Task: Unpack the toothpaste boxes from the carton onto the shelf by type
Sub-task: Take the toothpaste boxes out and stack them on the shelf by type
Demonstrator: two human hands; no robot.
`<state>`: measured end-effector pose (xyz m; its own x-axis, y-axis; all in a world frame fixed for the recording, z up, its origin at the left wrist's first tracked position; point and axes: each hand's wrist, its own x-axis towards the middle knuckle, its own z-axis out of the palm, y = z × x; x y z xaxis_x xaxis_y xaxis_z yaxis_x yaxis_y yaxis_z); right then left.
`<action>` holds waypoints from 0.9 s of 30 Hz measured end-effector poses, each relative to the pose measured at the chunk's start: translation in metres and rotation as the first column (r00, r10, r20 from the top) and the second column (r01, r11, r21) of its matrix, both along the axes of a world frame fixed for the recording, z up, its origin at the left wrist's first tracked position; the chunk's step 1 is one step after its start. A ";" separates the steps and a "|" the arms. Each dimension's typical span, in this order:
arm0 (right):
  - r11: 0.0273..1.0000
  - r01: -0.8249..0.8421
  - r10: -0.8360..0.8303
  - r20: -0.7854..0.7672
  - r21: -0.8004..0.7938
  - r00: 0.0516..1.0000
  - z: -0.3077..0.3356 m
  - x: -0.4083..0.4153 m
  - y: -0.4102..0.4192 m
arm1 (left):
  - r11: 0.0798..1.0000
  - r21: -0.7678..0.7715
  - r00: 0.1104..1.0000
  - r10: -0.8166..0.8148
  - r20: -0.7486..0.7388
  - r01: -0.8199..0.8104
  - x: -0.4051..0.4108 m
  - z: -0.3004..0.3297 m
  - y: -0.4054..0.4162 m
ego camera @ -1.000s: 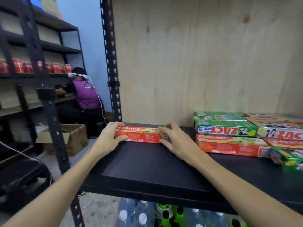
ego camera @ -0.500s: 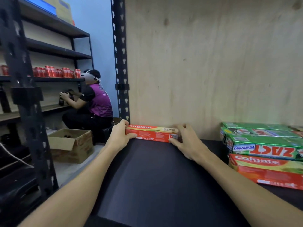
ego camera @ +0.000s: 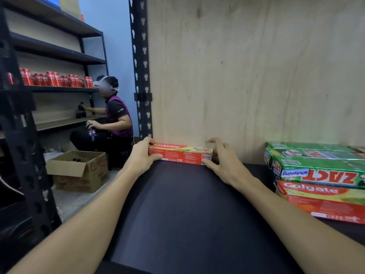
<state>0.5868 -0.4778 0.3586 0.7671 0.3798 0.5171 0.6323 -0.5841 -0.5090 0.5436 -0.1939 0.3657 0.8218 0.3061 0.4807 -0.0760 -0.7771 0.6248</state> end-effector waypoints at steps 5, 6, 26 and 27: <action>0.982 0.182 -0.173 0.147 -0.044 0.974 0.004 -0.033 -0.008 | 0.931 0.354 0.994 0.062 0.087 -0.089 -0.028 -0.003 -0.019; 0.975 0.217 -0.204 0.188 -0.050 0.961 0.005 -0.044 -0.011 | 0.897 0.431 0.989 0.034 0.147 -0.095 -0.038 -0.002 -0.026; 0.637 0.729 -0.575 0.475 -0.250 0.666 0.000 -0.183 -0.266 | 0.866 0.019 0.864 -0.498 -0.069 0.501 -0.137 0.004 -0.291; 0.610 0.747 -0.597 0.467 -0.264 0.653 -0.001 -0.184 -0.270 | 0.863 -0.039 0.861 -0.504 -0.065 0.503 -0.137 0.005 -0.297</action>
